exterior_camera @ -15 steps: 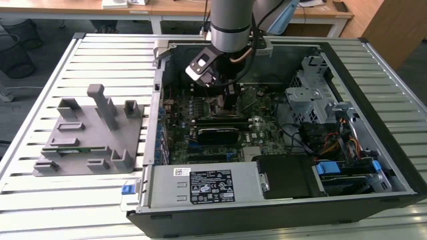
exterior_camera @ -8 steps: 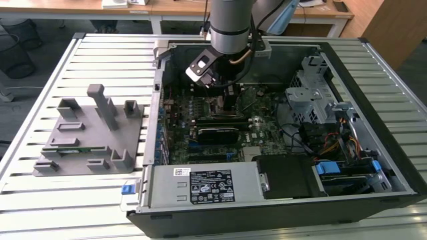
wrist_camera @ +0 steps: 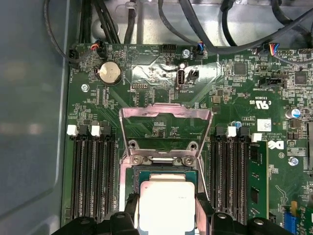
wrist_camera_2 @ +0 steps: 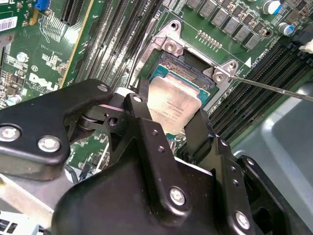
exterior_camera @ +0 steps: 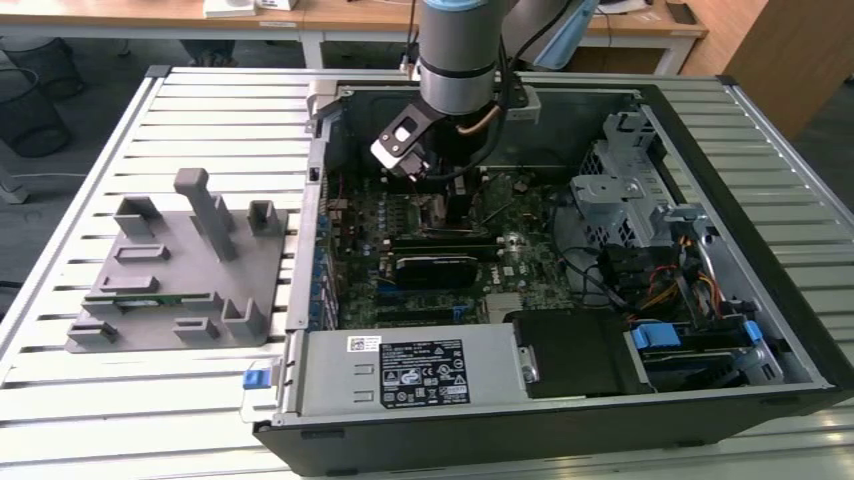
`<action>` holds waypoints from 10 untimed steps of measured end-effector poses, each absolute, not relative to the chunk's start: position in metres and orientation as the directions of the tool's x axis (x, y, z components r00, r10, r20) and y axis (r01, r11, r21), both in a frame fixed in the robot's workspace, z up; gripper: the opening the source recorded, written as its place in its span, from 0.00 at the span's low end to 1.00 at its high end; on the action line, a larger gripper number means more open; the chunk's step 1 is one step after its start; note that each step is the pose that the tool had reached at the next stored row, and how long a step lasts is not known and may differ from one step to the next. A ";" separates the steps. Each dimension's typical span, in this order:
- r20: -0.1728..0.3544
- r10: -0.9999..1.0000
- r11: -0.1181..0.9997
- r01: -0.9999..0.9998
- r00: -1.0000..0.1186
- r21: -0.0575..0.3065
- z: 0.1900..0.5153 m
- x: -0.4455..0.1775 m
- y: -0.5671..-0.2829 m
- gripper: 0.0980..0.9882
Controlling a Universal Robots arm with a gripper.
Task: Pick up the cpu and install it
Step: 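Place the cpu into insertion slot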
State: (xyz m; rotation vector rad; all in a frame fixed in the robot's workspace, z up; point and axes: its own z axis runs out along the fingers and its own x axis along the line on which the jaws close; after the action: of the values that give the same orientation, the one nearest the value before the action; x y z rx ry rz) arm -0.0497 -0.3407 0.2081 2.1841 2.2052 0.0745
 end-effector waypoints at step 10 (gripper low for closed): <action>0.008 1.000 0.009 0.998 -0.010 0.060 0.201 -0.051 -0.340 0.50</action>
State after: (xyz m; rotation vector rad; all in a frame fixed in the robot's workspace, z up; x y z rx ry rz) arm -0.0514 -0.3404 0.2009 2.1841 2.2053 0.0745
